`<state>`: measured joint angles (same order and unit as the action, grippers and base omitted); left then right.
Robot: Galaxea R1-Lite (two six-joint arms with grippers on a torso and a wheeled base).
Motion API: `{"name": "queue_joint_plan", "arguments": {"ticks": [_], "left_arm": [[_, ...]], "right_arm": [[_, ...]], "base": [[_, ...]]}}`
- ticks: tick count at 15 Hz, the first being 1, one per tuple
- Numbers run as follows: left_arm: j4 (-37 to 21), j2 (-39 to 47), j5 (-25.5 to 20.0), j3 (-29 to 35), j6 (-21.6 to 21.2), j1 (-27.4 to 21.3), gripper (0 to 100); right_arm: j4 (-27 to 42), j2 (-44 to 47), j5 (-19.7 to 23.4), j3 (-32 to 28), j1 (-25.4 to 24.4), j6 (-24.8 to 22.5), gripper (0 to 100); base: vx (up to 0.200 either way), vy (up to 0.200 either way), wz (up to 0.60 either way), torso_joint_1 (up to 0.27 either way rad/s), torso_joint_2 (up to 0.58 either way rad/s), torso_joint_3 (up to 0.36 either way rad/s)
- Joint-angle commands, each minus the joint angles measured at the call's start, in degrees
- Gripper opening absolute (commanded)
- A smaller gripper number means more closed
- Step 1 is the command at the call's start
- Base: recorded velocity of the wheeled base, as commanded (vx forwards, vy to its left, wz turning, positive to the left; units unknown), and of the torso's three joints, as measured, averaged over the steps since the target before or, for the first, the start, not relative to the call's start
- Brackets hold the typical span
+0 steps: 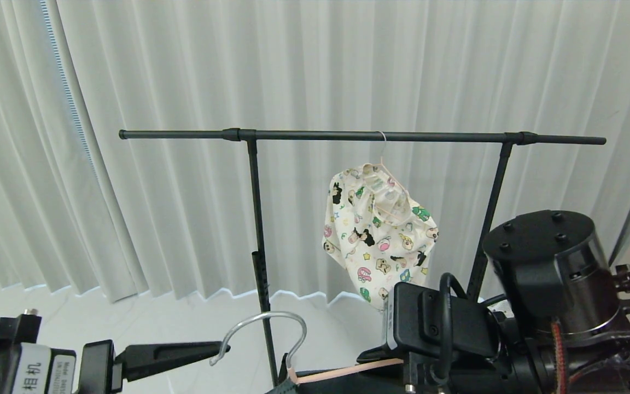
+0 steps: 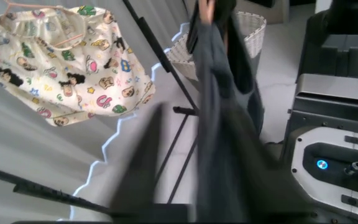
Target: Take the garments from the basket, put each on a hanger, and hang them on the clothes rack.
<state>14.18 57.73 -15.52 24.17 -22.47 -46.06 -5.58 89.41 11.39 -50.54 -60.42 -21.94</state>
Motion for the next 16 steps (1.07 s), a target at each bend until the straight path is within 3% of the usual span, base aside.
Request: {"name": "queue_joint_plan", "arguments": {"ticks": [1, 5, 9, 13, 16], "left_arm": [[-0.03, 0.54, 1.28, -0.27, 0.23, 0.18, 100], [-0.03, -0.52, 1.46, -2.20, 0.58, 2.29, 100], [-0.03, -2.80, 1.46, -7.12, 0.67, 14.06, 100], [-0.03, -2.80, 1.19, -13.80, 1.02, 24.00, 100], [-0.03, 0.80, 0.67, -15.56, 4.80, 24.79, 100]], "right_arm": [[0.13, -2.04, 0.04, 0.01, 0.56, -0.03, 0], [2.16, -5.73, -0.58, 0.27, 5.66, -0.12, 0], [4.97, -9.86, -0.75, 1.41, 11.73, -0.12, 0], [4.70, -11.10, -0.66, 1.32, 12.34, -0.12, 0], [4.88, -11.89, -0.75, 1.15, 10.85, -0.91, 0]], "base": [[0.000, 0.000, 0.00, 0.000, 0.00, 0.000], [0.000, 0.000, 0.00, 0.000, 0.00, 0.000], [0.000, 0.000, 0.00, 0.000, 0.00, 0.000], [0.000, 0.000, 0.00, 0.000, 0.00, 0.000], [0.000, 0.000, 0.00, 0.000, 0.00, 0.000]]}}
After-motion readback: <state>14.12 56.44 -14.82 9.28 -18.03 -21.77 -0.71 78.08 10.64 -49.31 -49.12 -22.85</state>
